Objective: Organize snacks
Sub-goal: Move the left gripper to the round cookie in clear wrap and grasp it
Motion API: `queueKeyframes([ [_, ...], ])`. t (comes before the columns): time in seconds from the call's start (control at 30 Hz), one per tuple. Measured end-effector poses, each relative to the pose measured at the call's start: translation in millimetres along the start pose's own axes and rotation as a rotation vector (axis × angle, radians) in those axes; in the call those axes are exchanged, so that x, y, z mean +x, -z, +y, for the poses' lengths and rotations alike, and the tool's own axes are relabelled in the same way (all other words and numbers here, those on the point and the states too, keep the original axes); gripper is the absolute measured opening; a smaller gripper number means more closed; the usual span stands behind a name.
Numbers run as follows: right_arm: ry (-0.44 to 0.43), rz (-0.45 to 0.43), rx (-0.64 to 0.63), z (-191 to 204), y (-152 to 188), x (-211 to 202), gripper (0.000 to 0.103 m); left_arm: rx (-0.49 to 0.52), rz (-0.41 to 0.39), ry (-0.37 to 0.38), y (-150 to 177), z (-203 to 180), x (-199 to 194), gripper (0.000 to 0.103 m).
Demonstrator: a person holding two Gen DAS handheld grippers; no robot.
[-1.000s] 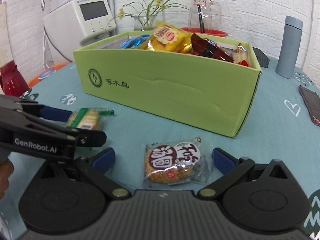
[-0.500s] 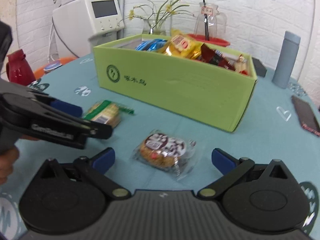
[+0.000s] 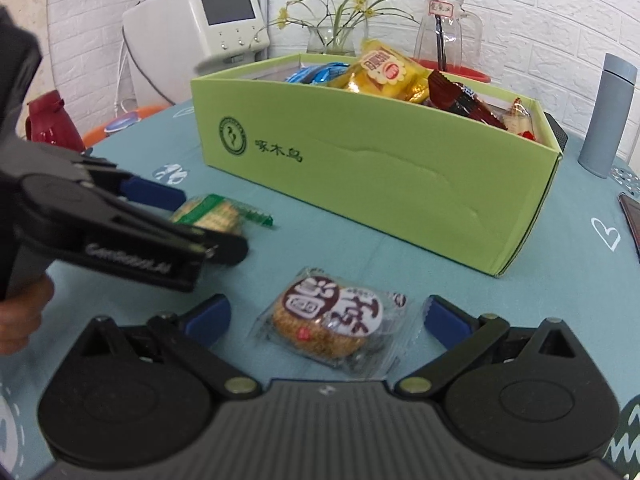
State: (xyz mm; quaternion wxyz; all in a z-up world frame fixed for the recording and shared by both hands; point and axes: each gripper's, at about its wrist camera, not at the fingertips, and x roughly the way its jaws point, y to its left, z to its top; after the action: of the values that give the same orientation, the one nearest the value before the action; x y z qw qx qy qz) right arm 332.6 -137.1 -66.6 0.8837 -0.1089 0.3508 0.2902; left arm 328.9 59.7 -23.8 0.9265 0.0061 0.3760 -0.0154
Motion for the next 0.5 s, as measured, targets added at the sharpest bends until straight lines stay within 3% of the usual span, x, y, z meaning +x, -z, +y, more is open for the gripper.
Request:
queueKeyframes([
  [0.13, 0.006, 0.000, -0.018, 5.4, -0.5, -1.6, 0.102, 0.018, -0.003, 0.019, 2.1, -1.1, -4.7, 0.046],
  [0.2, 0.030, -0.007, -0.031, 3.1, -4.8, 1.8, 0.102, 0.019, 0.001, 0.021, 1.7, 0.1, -4.8, 0.047],
  [0.33, -0.044, 0.002, -0.031, -3.5, -7.5, 8.2, 0.102, 0.024, 0.009, 0.023, 3.0, 2.7, -5.2, 0.054],
  [0.5, -0.030, 0.019, -0.020, 6.6, 2.9, -5.5, 0.102, 0.025, -0.003, 0.020, 5.3, 3.5, -6.4, 0.057],
])
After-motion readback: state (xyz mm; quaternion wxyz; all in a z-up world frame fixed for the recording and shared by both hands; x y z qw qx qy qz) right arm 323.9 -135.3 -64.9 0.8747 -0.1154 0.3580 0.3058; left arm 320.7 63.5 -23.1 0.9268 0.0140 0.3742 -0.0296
